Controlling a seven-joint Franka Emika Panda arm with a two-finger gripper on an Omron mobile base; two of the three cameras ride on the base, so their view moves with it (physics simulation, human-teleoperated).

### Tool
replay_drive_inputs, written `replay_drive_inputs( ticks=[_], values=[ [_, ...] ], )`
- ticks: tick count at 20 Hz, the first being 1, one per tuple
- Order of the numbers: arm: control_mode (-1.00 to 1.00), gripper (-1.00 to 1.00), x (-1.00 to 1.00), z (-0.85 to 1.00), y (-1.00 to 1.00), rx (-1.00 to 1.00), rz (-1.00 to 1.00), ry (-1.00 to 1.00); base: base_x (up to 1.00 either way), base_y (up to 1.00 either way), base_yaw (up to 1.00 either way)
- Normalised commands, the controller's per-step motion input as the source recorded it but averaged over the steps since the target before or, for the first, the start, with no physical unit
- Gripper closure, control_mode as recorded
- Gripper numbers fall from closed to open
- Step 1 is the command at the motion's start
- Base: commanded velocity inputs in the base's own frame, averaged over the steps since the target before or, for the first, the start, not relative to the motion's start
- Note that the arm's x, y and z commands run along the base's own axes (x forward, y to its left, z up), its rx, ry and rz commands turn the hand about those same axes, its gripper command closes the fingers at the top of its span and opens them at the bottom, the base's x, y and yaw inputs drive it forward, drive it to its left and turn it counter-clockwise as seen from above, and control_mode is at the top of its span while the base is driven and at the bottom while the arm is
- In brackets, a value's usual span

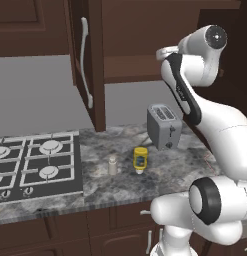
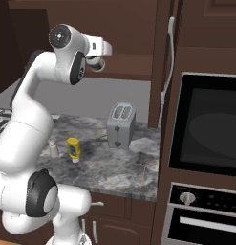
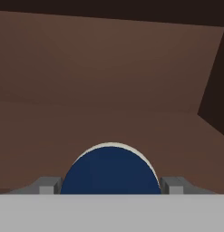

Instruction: There are various items on the counter. Only move the condiments/shakers into the cabinet.

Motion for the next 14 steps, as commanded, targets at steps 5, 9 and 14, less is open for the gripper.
replay_drive_inputs(
  ticks=[5,9,14],
  values=[
    [-1.00,1.00,0.45,-0.04,-0.01,-0.02,0.00,0.00,0.00,0.00,0.00],
    [-1.00,1.00,0.52,-0.22,0.00,-0.01,0.00,0.01,0.00,0.00,0.00],
    [-1.00,1.00,0.56,-0.41,0.00,-0.02,0.00,0.01,0.00,0.00,0.00]
  ],
)
